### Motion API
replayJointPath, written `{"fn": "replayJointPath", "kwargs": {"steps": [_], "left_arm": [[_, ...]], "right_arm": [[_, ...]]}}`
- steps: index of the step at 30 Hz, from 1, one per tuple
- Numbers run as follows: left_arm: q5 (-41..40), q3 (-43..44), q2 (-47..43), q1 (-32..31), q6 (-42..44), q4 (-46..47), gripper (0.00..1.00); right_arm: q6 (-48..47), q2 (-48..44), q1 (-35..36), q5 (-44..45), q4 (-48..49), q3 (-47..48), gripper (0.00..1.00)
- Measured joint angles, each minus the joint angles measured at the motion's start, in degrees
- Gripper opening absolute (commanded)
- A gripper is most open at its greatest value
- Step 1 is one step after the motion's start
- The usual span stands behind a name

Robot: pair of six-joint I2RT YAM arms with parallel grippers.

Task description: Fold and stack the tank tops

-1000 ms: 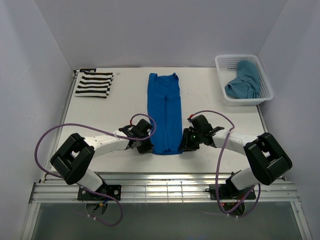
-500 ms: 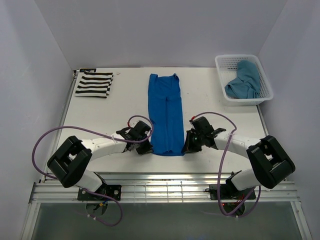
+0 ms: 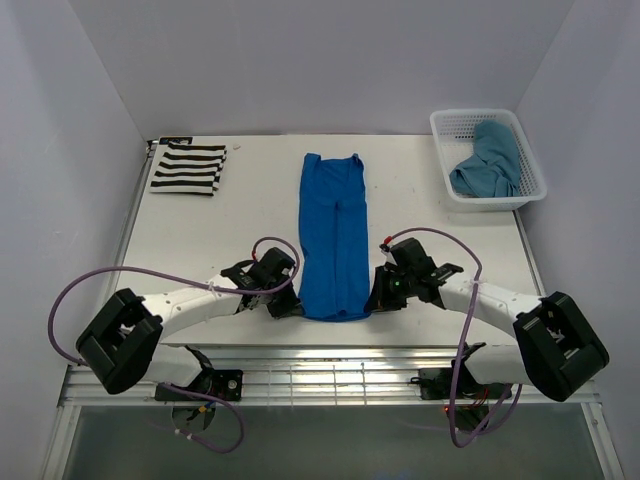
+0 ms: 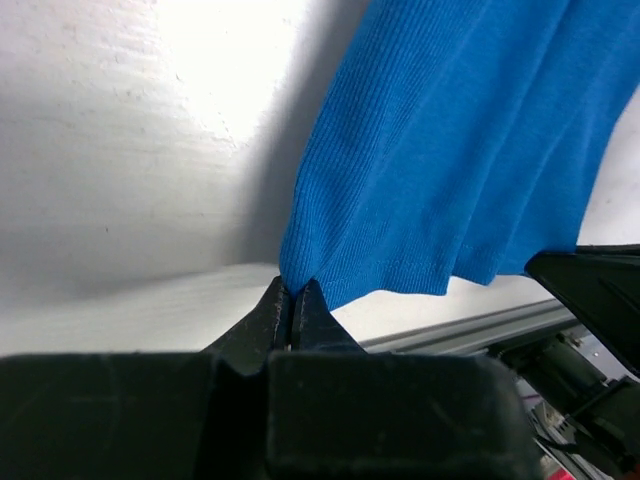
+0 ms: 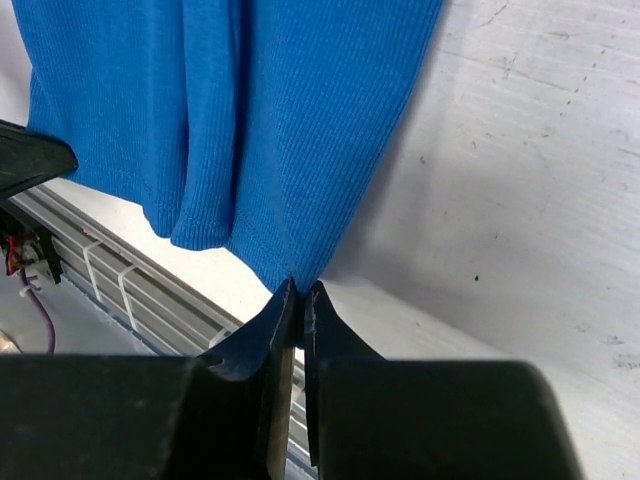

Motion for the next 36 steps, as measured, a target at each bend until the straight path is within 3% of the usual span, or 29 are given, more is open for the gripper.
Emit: {"fn": "replayJointPath", "kwargs": {"steps": [9, 18, 36], "left_arm": [[0.50, 1.44, -5.33, -0.20, -3.19, -3.91, 0.00], [-3.45, 11.67, -4.26, -0.20, -5.05, -8.11, 0.00], [-5.38, 26.95, 10.12, 11.39, -0.09, -8.31, 0.00]], "right_arm": [[0.04, -4.09, 0.22, 1.40, -4.74, 2.36, 0.08], [-0.24, -4.00, -0.55, 4.83, -8.41, 9.79, 0.08], [-5.05, 8.57, -8.66, 4.09, -9.94, 26.84, 0.08]]}}
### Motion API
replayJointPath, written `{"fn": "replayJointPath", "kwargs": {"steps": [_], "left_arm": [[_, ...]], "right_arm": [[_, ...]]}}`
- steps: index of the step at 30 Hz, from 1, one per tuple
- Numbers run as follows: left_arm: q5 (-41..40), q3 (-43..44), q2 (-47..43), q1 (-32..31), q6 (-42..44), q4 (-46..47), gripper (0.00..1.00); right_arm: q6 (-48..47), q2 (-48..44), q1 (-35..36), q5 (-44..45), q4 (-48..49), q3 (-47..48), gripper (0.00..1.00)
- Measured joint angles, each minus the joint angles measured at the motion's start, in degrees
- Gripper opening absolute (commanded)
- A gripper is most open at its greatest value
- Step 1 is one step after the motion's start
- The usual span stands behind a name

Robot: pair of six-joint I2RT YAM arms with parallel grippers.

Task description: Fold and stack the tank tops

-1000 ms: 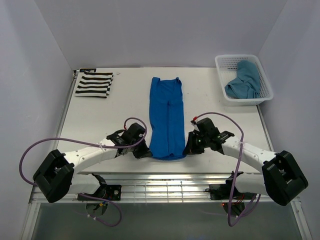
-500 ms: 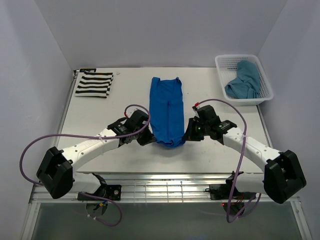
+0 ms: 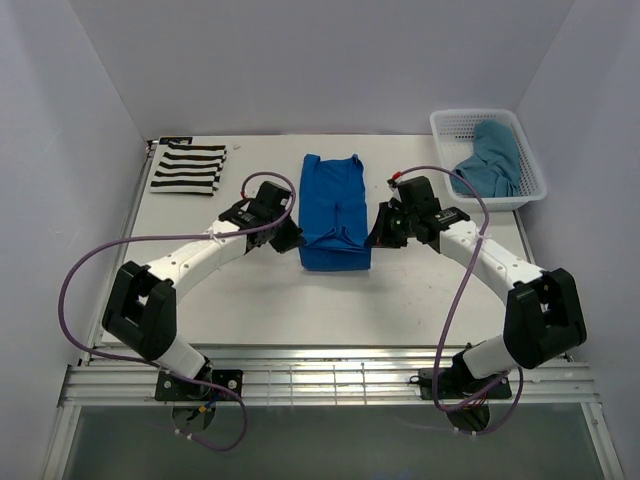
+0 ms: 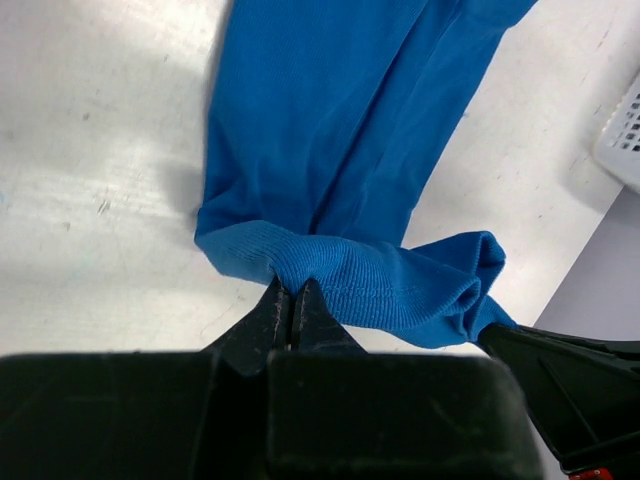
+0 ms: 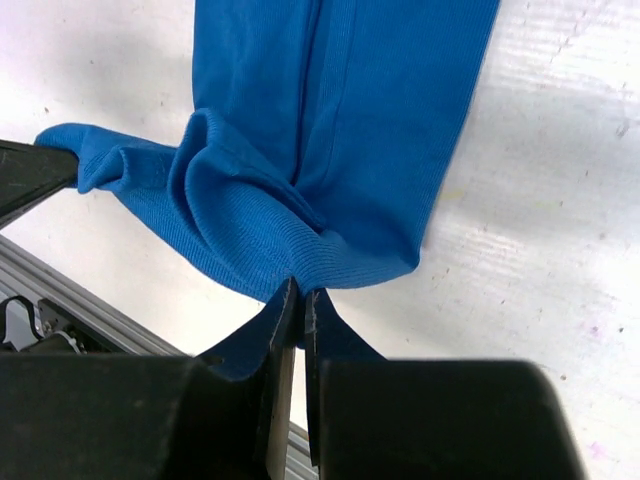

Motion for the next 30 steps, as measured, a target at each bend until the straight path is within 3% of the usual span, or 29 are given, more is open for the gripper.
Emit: {"fn": "replayJointPath", "kwargs": {"steps": [15, 30], "left_arm": [[1.62, 15.89, 14.32, 4.15, 11.28, 0.59, 0.00], [2.82, 23.37, 22.36, 6.82, 17.84, 0.44, 0.00]], "right_arm": [[-3.76, 12.50, -4.70, -3.58, -0.11, 11.69, 0.08], [-6.38, 22.03, -6.93, -6.71, -0.15, 20.85, 0.08]]}}
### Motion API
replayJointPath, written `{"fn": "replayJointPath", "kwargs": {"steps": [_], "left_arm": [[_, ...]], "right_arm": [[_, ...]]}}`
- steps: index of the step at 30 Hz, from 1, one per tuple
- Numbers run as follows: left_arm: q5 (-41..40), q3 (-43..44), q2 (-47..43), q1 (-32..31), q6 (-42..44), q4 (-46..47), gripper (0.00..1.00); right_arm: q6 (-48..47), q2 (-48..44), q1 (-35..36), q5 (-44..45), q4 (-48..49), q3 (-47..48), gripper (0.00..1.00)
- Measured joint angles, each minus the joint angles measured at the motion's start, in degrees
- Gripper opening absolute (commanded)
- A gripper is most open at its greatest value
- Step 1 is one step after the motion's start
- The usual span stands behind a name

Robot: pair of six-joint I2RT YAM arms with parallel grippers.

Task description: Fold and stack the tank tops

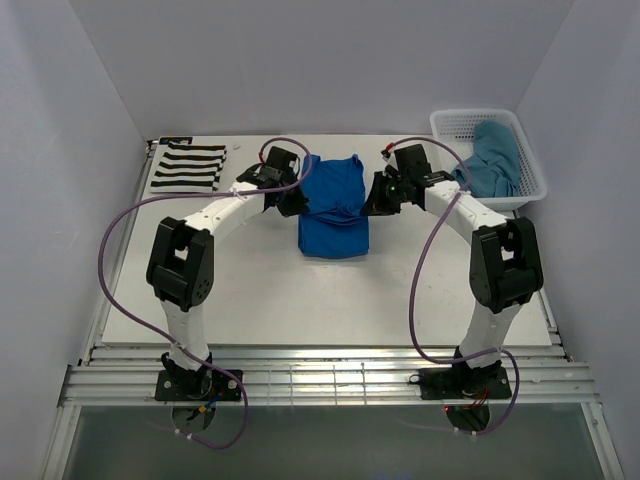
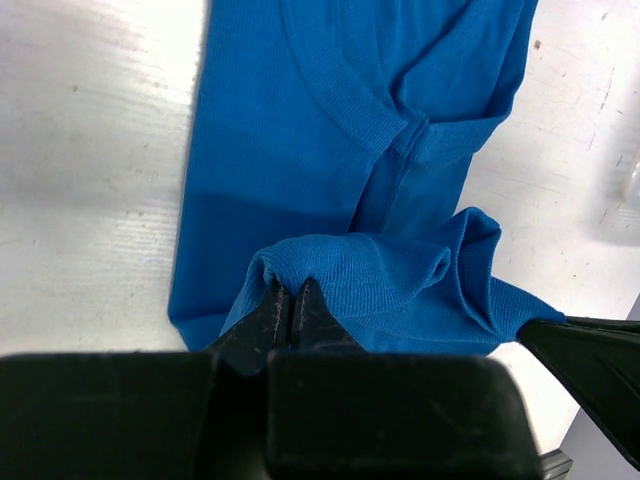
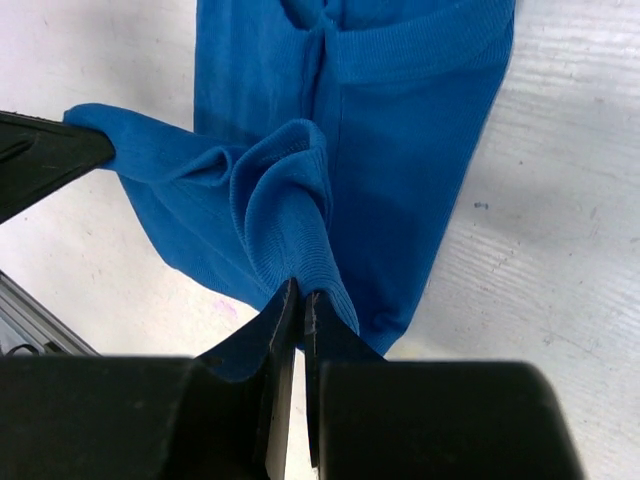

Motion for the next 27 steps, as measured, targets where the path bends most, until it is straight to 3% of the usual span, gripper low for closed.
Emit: {"fn": "replayJointPath", "kwargs": {"steps": [25, 27], "left_arm": [[3.21, 5.46, 10.80, 2.62, 3.15, 0.07, 0.00], [3.21, 5.49, 11.21, 2.67, 3.32, -0.02, 0.07]], "right_arm": [[-1.86, 12.39, -2.23, -2.73, 0.02, 8.55, 0.08], [-2.19, 13.55, -2.25, -3.21, 0.07, 9.44, 0.11]]}}
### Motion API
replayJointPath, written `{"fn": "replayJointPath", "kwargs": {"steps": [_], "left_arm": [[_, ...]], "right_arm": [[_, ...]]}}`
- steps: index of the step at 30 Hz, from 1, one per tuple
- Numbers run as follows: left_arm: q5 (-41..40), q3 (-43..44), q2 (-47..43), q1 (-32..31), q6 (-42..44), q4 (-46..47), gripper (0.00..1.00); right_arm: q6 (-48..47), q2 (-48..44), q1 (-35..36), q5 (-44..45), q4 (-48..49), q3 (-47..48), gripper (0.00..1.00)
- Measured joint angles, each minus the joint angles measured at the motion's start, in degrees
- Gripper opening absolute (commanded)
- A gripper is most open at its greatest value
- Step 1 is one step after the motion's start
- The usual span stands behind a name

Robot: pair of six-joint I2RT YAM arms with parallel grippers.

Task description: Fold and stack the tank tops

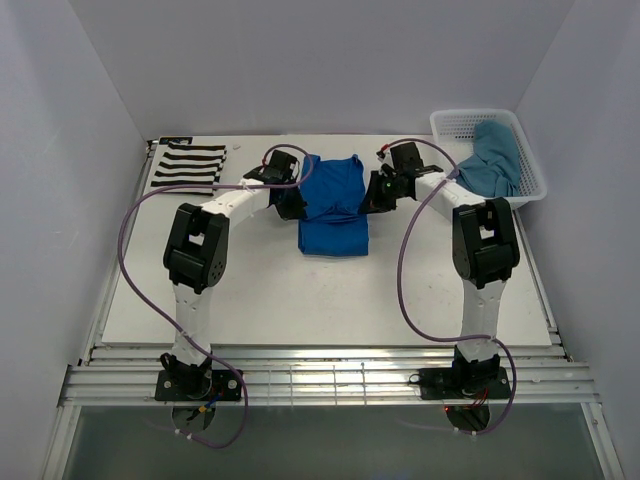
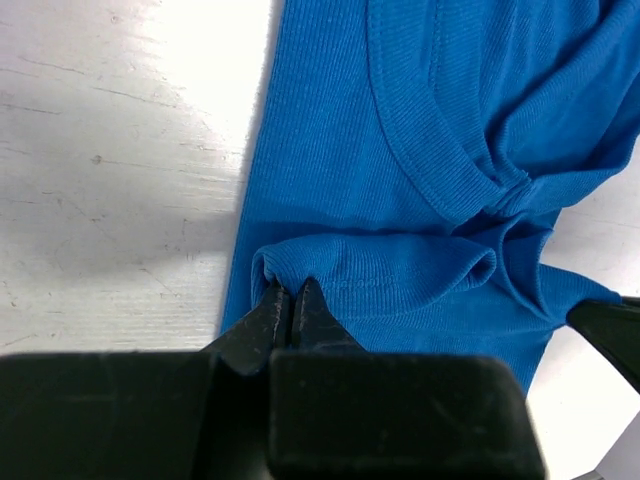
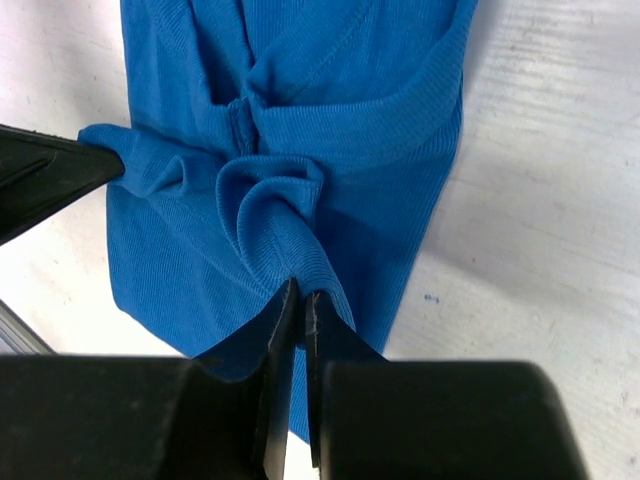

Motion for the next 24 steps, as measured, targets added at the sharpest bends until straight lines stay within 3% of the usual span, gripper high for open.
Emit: {"fn": "replayJointPath", "kwargs": {"steps": [2, 3, 4, 6, 7, 8, 9, 10, 11, 13, 14, 18, 24], "left_arm": [[0.07, 0.57, 0.28, 0.09, 0.37, -0.20, 0.21], [0.20, 0.87, 0.35, 0.09, 0.72, -0.20, 0.33], [0.37, 1.20, 0.35, 0.11, 1.01, -0.22, 0.37], [0.68, 2.03, 0.35, 0.13, 1.51, -0.09, 0.45], [0.81, 2.38, 0.35, 0.15, 1.66, -0.11, 0.58], [0.87, 2.71, 0.35, 0.17, 2.14, -0.09, 0.63], [1.05, 2.93, 0.33, 0.20, 2.36, 0.00, 0.69], [1.09, 3.06, 0.26, 0.22, 2.56, 0.17, 0.81], [1.11, 3.08, 0.15, 0.22, 2.91, 0.24, 0.87], [1.16, 3.08, -0.31, 0.26, 3.02, 0.17, 0.96], [1.11, 2.99, -0.74, 0.26, 3.13, 0.17, 0.98], [0.76, -0.66, -5.79, 0.28, 3.23, 0.50, 0.98], [-0.35, -11.80, -20.26, 0.28, 2.10, 0.74, 0.98]], "right_arm": [[-0.37, 1.18, -0.11, -0.33, -0.04, 0.92, 0.21], [-0.42, 1.60, -0.15, -0.50, -0.07, 1.25, 0.24], [-0.70, 1.90, -0.22, -0.66, -0.15, 1.53, 0.28], [-1.01, 2.10, -0.46, -1.01, -0.46, 2.36, 0.41], [-1.20, 2.12, -0.61, -1.14, -0.81, 2.89, 0.50], [-1.53, 2.12, -0.76, -1.36, -1.51, 3.82, 0.60], [-1.79, 2.12, -0.94, -1.49, -2.01, 4.92, 0.66], [-2.27, 2.12, -1.09, -1.64, -2.40, 6.08, 0.71], [-2.82, 2.05, -1.16, -1.81, -2.60, 7.17, 0.84], [-3.67, 1.29, -1.38, -2.05, -2.62, 7.87, 0.98], [-4.20, 0.55, -1.44, -2.19, -2.86, 7.67, 0.90], [-5.73, -5.62, -1.33, -2.73, -2.86, 1.68, 0.90], [-6.23, -17.22, 1.68, -3.21, -0.96, -11.96, 0.90]]}}
